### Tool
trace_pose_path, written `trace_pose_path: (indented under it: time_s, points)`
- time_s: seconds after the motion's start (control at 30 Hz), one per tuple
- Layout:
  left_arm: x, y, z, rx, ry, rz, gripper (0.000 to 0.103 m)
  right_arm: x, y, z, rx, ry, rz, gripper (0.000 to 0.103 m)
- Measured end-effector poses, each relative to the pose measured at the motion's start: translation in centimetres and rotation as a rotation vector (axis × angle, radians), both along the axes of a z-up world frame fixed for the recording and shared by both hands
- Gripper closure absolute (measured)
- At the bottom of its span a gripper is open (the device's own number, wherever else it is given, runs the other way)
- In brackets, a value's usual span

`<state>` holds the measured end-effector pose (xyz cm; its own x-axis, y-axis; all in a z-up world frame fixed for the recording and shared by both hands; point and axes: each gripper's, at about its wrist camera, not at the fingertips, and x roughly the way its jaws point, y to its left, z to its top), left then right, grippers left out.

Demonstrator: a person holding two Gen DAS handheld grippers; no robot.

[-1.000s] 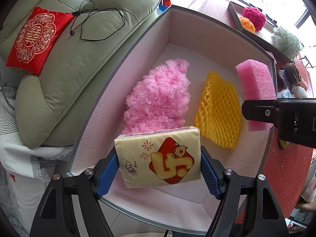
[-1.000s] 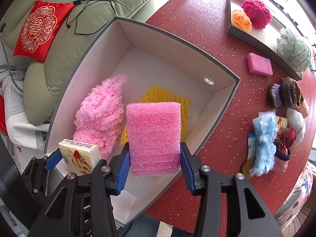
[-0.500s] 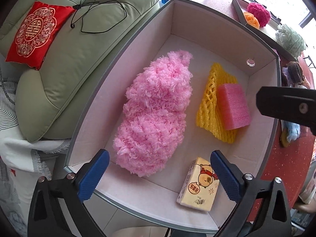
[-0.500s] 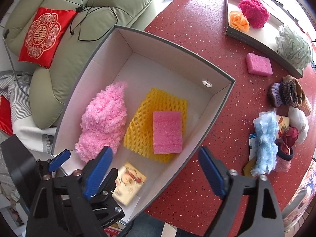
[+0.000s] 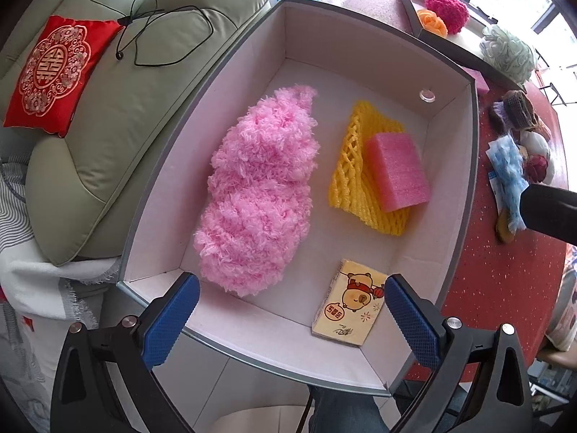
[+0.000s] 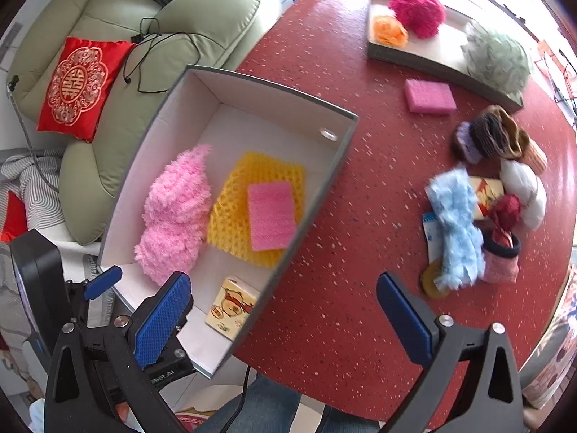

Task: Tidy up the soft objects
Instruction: 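Withdraw both tools from the box toward the blue fluffy duster and sock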

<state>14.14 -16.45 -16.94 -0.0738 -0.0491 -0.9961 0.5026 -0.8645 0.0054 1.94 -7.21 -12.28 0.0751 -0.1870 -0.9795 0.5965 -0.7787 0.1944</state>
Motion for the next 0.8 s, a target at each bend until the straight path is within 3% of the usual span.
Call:
trace_pose_path:
  time_s: [0.3, 0.57, 0.8]
  points:
    - [-2.7, 4.1, 1.7, -0.005, -0.005, -0.136, 0.000, -0.6, 7.0, -0.8, 0.022, -0.043, -0.138, 0.000]
    - [-5.9, 9.3, 3.1, -0.006, -0.005, -0.295, 0.000, -2.1, 15.3, -2.2, 0.035, -0.102, -0.352, 0.000]
    - [-8.8, 14.9, 2.5, 0.013, -0.042, -0.398, 0.000, -3.2, 22.4, -3.4, 0.032, -0.135, -0.529, 0.000]
